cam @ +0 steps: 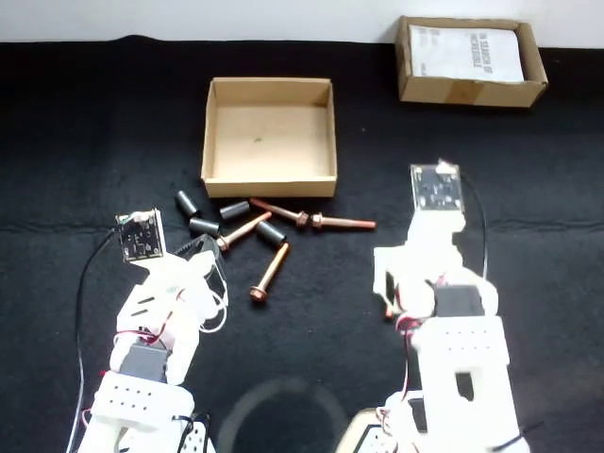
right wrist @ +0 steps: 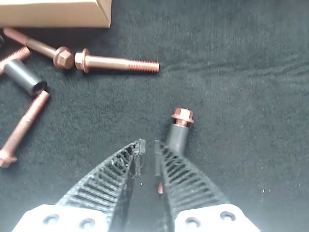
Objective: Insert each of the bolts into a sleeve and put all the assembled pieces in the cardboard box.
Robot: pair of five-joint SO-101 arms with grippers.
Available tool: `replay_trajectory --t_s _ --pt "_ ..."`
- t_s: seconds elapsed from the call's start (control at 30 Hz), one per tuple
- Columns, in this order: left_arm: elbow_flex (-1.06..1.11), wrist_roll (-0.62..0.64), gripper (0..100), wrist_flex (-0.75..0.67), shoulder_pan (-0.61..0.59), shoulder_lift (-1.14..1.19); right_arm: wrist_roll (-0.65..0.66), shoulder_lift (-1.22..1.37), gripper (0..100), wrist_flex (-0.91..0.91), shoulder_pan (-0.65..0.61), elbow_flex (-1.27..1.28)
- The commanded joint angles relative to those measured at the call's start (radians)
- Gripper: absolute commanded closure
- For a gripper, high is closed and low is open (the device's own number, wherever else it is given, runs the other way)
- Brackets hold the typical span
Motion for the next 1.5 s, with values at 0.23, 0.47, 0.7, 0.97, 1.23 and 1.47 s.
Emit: replay_trajectory --t_s 0.23,0.47,0.7,0.97,1.23,1.47 --pt "0.027 0.002 99 0.002 -0.005 -0.008 -0.091 0.239 87.2 0.162 -0.005 -0.219" --pt "0.027 0.002 99 0.002 -0.005 -0.008 -0.091 0.349 87.2 0.203 -0.005 -0.265" --pt "0.027 0.002 99 0.002 -0.005 -0.008 -0.091 0.420 87.2 0.199 -0.005 -0.266" --pt "0.027 0.003 99 0.003 -0.007 -0.008 -0.086 0.461 87.2 0.173 -0.005 -0.268" --pt "0.027 0.003 99 0.003 -0.007 -0.008 -0.083 0.549 87.2 0.124 -0.004 -0.268" --pt "0.027 0.003 99 0.003 -0.007 -0.008 -0.083 0.634 87.2 0.113 -0.005 -0.344"
